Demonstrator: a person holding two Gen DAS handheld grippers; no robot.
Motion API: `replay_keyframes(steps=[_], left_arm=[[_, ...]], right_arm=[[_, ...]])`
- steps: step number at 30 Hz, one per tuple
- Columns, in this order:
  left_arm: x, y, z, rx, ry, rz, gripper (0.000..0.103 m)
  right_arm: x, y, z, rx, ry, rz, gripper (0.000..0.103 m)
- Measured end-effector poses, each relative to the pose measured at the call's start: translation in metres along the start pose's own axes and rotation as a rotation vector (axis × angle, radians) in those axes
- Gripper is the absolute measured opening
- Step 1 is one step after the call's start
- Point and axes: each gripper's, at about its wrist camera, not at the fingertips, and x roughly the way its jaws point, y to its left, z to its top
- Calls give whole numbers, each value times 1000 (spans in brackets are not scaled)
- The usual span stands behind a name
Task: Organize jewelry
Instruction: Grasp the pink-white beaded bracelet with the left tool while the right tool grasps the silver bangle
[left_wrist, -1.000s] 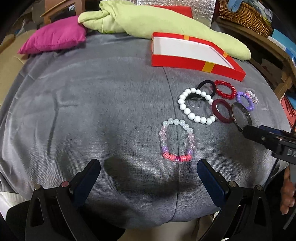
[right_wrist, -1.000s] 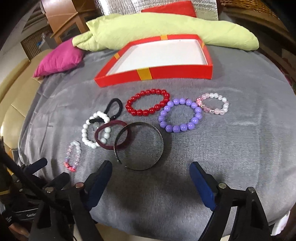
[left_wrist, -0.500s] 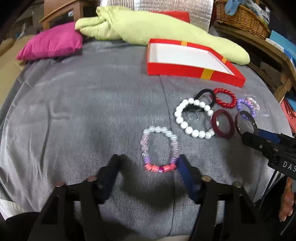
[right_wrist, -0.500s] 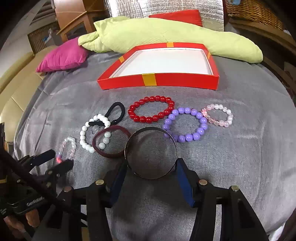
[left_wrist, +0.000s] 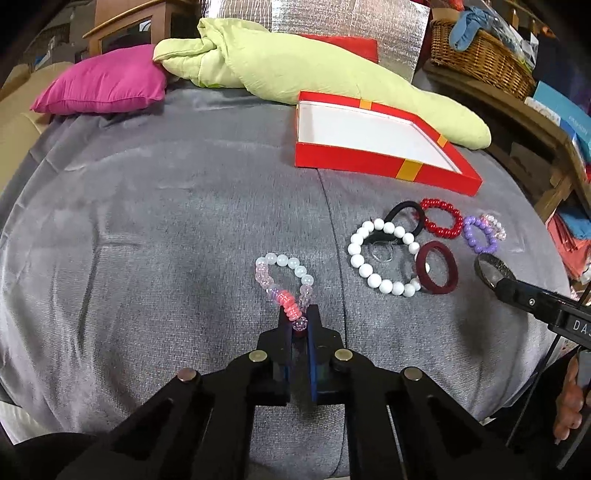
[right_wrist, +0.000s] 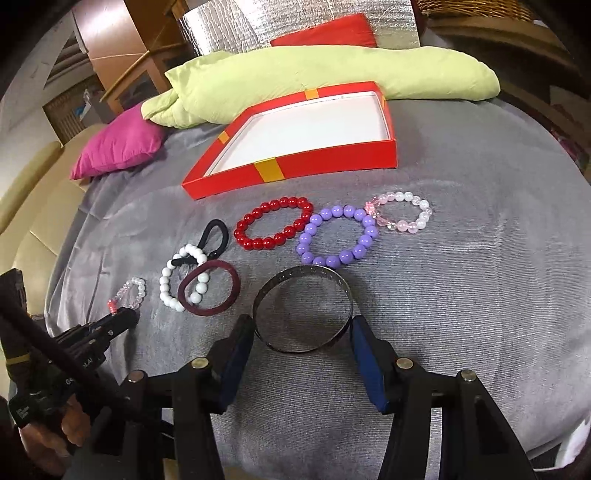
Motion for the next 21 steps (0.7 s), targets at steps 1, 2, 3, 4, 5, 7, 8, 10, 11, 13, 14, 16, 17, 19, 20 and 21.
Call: replay_keyframes(steps=[1, 2, 3, 4, 5, 7, 8, 10, 11, 13, 14, 16, 17, 19, 20, 21], left_arm=[[-1, 0, 1, 0, -2, -3, 8], [-2, 0, 2, 1, -5, -7, 8], [-3, 0, 2, 2, -9, -10, 8], [-5, -1, 4, 5, -16, -15, 8], [-7, -1, 5, 7, -20, -19, 8], [-10, -1, 10, 11, -34, -24, 8], [-12, 0, 12, 10, -41, -28, 8], [-15, 2, 18, 1, -51, -42, 8], [-16, 3, 23, -3, -55, -50, 8], [-18, 5, 32, -6, -69, -61, 8], [-19, 6, 37, -6, -78, -63, 8], [-19, 7, 46, -6, -94, -63, 8], [-19, 9, 52, -9, -105, -63, 8], [-17, 13, 58, -18, -115, -63, 8], [-16, 15, 59, -23, -119, -65, 8], [-15, 15, 59, -27, -121, -66, 8]], right_arm=[[-1, -2, 0, 6, -3, 3, 57], [-3, -3, 1, 14, -6, 8, 57], [-5, -5, 1, 28, -10, 16, 57], [-7, -7, 2, 37, -13, 24, 57], [-9, -9, 3, 44, -16, 32, 57], [-12, -11, 5, 61, -24, 55, 57], [-13, -11, 6, 70, -26, 68, 57], [-16, -13, 7, 89, -27, 96, 52], [-17, -14, 9, 96, -24, 116, 42], [-15, -14, 12, 114, -9, 130, 30], [-14, -15, 14, 122, -3, 124, 30], [-10, -17, 15, 135, 11, 106, 30], [-9, -18, 16, 143, 14, 94, 30], [-6, -21, 16, 147, 13, 73, 30], [-6, -23, 16, 148, 11, 63, 30], [-5, -25, 16, 152, 8, 57, 30]])
